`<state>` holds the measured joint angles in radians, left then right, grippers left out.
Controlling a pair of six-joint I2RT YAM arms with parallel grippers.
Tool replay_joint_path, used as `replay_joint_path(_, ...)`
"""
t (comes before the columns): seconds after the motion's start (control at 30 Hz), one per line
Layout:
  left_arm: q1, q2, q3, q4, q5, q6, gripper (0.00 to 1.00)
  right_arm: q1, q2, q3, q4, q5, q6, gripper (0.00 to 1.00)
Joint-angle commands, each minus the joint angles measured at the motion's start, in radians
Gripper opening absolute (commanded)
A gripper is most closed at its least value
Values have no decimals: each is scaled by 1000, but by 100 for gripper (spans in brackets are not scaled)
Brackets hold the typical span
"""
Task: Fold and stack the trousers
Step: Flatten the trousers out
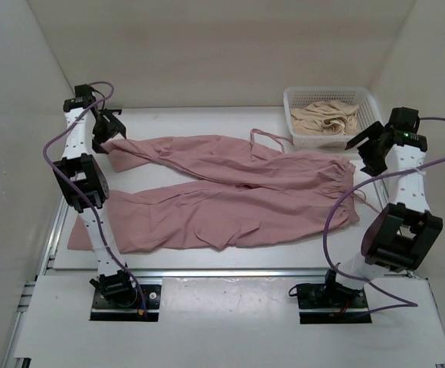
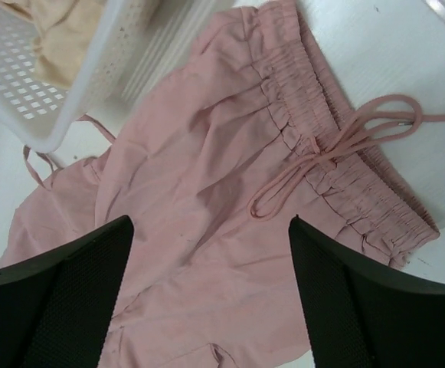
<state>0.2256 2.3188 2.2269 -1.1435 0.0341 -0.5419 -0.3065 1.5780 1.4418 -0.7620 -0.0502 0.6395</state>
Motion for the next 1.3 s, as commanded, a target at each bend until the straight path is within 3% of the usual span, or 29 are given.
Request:
replay_joint_path(0.0,-6,-182,94,45,0,34,89,18,-94,-27,3,27,-40,85)
replay_joint_path(0.07,-6,-161,103,45,0,34,68,18,-114,-73,3,15,-40,83)
replay_joint_path(0.1,-6,-150,103,45,0,34,50,18,-136,-92,13,6,-40,81)
replay_joint_path(0.13,-6,-136,103,45,-13,34,21,18,-147,-112,23,-5,-40,80)
replay_joint_path(0.17,-6,-106,103,45,-23,25,11,18,-157,-148,23,-31,-40,80)
replay_joint_path(0.23,-6,-63,131,34,-23,25,11,29,-176,-175,23,-49,-50,80)
replay_joint_path(0.27,-6,-18,146,34,-23,25,17,29,-190,-184,23,-50,-50,80)
replay_joint_path(0.33,-6,31,178,12,-14,14,53,29,-204,-208,23,-50,-60,80)
replay_joint_path(0.37,-6,75,216,2,-14,14,78,29,-217,-208,23,-50,-69,80)
replay_joint_path(0.4,-6,92,227,2,-14,14,82,29,-226,-218,12,-50,-69,80)
replay_joint_path(0.5,-15,131,243,20,-23,-6,82,29,-236,-218,-11,-50,-87,80)
replay_joint_path(0.6,-15,157,243,50,-23,-15,76,29,-236,-218,-11,-50,-87,80)
replay_joint_path(0.73,-15,208,270,50,-23,-26,58,29,-236,-218,-11,-50,-97,80)
replay_joint_path(0.83,-15,234,293,50,-14,-36,36,29,-227,-218,-11,-50,-97,80)
replay_joint_path(0.87,-15,234,307,50,-5,-36,19,29,-227,-218,-20,-50,-97,80)
replay_joint_path(0.9,-15,234,318,59,-5,-36,10,29,-227,-206,-20,-39,-97,80)
replay_joint_path(1.17,-25,71,405,79,55,-36,10,29,-216,-185,-20,-39,-97,80)
replay_joint_path(1.27,-25,-73,303,79,55,-13,10,29,-216,-185,-20,-50,-97,80)
